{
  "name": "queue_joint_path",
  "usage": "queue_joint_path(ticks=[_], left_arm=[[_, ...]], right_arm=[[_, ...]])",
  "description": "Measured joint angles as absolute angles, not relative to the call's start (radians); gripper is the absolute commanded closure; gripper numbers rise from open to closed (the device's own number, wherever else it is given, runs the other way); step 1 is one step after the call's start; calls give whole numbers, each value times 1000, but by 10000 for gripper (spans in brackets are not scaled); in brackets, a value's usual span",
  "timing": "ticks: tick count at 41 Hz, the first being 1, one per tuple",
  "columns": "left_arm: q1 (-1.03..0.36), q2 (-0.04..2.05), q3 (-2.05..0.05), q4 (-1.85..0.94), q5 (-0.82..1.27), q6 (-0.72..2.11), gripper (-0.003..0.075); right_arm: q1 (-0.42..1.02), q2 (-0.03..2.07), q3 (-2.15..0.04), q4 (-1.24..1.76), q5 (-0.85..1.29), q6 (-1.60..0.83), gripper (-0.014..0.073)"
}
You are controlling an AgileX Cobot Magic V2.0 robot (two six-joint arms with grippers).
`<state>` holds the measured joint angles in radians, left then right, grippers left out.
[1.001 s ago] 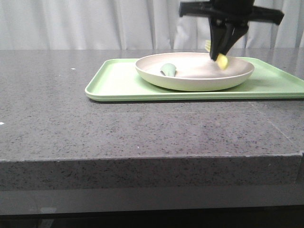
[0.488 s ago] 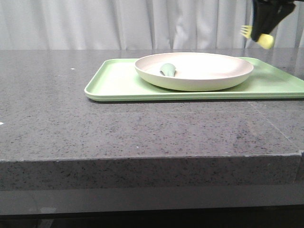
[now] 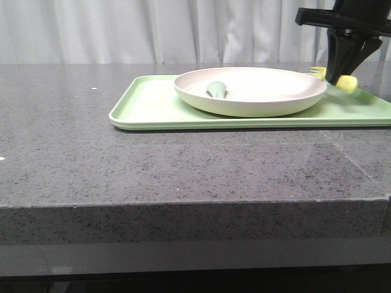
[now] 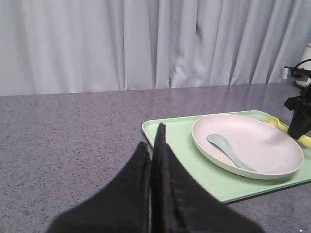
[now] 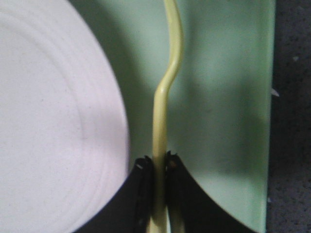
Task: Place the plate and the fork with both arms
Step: 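Lift the yellow fork out of the plate with the right gripper, then lower the fork onto the tray beside the plate and release it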
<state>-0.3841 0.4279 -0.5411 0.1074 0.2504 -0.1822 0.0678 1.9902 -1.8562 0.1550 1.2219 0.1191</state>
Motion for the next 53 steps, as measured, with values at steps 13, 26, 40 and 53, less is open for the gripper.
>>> queue_joint_path(ticks=[13, 26, 40, 53], left_arm=[[-384, 428, -541, 107, 250, -182, 738], [-384, 428, -541, 107, 250, -182, 738], [-384, 428, -541, 107, 250, -182, 738], [-384, 428, -541, 107, 250, -182, 738]], right_arm=[[68, 2037, -1856, 159, 1222, 113, 707], [68, 2038, -1856, 154, 1222, 112, 707], [68, 2038, -1856, 139, 1222, 110, 699], [68, 2038, -1856, 139, 1222, 110, 517]])
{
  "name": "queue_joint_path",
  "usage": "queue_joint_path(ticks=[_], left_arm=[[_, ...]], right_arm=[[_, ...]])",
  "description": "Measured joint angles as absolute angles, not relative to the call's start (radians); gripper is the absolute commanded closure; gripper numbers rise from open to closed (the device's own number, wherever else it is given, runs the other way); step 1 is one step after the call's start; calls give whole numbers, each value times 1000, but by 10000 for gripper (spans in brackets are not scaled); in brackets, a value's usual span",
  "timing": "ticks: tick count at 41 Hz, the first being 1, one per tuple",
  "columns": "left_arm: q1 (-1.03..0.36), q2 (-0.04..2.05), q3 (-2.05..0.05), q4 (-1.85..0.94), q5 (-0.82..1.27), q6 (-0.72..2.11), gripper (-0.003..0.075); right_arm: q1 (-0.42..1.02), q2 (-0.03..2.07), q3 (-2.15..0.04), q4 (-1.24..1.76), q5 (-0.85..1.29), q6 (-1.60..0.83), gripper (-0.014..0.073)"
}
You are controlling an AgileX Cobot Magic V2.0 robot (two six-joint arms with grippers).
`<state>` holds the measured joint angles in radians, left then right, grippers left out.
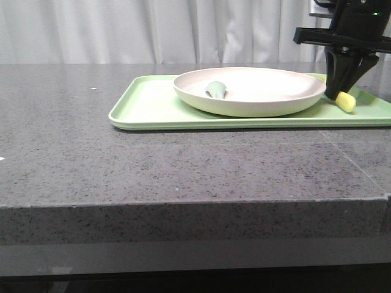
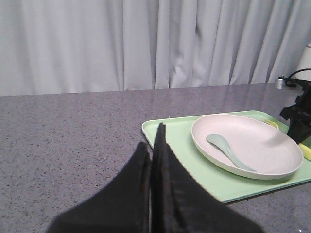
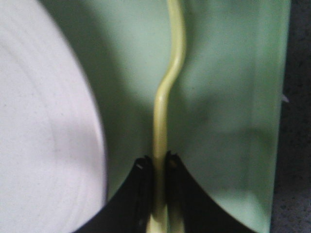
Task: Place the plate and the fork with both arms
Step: 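Lower the fork onto the tray beside the plate and release it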
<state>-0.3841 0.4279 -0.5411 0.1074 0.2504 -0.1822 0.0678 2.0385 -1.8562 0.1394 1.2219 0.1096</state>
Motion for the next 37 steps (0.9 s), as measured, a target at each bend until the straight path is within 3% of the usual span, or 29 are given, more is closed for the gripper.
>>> queue_joint_path(ticks=[6, 25, 37], left_arm=[[-384, 428, -541, 107, 250, -182, 738], [-384, 428, -541, 107, 250, -182, 738], [-384, 428, -541, 107, 250, -182, 738]], right_arm=[[68, 2038, -1856, 138, 1222, 110, 488], [68, 2043, -1856, 110, 1226, 110, 286], [68, 2043, -1858, 106, 1226, 112, 284]])
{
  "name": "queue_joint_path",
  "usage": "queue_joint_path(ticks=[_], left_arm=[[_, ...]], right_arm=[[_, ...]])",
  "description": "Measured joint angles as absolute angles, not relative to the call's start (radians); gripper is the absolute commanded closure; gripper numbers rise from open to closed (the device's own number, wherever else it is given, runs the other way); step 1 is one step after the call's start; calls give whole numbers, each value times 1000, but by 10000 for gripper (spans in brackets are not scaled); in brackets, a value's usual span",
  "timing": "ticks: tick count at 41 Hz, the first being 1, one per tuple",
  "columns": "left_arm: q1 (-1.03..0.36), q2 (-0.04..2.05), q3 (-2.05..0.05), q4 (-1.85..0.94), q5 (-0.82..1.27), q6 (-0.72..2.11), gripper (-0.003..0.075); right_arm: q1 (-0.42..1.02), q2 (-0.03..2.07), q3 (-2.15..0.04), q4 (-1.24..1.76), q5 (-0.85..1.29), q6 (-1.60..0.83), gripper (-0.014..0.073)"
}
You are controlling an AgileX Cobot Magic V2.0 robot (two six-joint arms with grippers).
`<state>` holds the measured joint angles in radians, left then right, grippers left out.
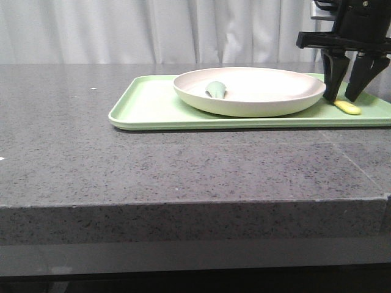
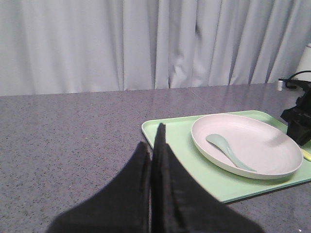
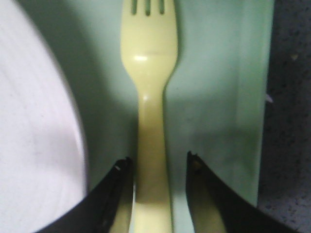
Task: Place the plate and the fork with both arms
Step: 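Lower the fork onto the tray beside the plate and release it, then raise the right gripper away from the tray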
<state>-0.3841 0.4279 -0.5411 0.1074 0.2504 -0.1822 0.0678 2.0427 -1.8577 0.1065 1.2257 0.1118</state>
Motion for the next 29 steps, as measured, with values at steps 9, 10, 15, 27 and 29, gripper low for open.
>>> queue_joint_path(ticks=[9, 10, 15, 27, 29], left_arm=[[-384, 428, -541, 107, 250, -182, 738], [-384, 428, -541, 107, 250, -182, 738], [-384, 428, -541, 107, 250, -182, 738], [-384, 428, -541, 107, 250, -182, 738], [-384, 428, -541, 107, 250, -182, 738]], right_arm=[[68, 2010, -1858, 94, 1226, 112, 290], [68, 2002, -1858, 92, 1226, 112, 293], [68, 1954, -1858, 80, 1228, 121, 338], [68, 1874, -1860, 75, 1239, 125, 698], [68, 1863, -1860, 75, 1241, 127, 711]])
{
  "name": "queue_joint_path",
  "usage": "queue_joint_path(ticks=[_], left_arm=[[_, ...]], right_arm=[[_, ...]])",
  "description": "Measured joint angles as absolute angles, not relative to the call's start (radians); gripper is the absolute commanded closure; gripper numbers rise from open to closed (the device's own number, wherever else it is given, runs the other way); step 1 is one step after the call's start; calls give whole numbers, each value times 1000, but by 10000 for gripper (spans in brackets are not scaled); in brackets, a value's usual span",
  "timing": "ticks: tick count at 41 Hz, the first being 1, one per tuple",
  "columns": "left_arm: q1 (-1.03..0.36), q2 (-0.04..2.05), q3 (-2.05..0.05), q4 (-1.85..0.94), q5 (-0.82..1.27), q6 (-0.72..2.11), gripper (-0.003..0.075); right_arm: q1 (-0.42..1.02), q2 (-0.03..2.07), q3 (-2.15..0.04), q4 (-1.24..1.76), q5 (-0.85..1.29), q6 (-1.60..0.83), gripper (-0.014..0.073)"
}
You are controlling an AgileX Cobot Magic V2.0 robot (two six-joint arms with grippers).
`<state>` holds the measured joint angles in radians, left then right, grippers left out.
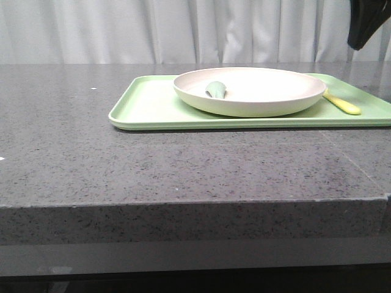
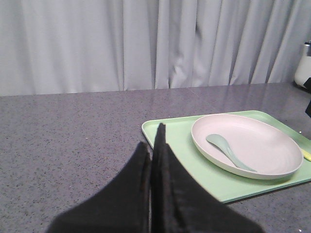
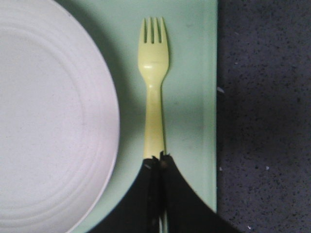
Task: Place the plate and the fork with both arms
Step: 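Raise the right gripper away from the tray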
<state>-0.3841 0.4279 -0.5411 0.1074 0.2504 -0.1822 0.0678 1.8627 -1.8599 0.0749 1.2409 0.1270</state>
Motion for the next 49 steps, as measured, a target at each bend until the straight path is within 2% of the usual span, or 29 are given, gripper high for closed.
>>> queue_joint_path(ticks=[15, 19, 25, 39, 49], left_arm=[[-384, 428, -541, 107, 250, -182, 738], [-384, 428, -541, 107, 250, -182, 738], [-384, 428, -541, 107, 250, -182, 738], [-384, 428, -541, 107, 250, -182, 738], [-384, 428, -541, 107, 250, -182, 738]], right_arm=[[68, 1731, -1852, 72, 1248, 127, 705], [68, 1652, -1793, 72, 1248, 123, 705], [68, 1465, -1585, 72, 1214, 112, 705], [68, 917, -935, 70, 795, 94, 705], [68, 581, -569, 50, 550, 61, 708]])
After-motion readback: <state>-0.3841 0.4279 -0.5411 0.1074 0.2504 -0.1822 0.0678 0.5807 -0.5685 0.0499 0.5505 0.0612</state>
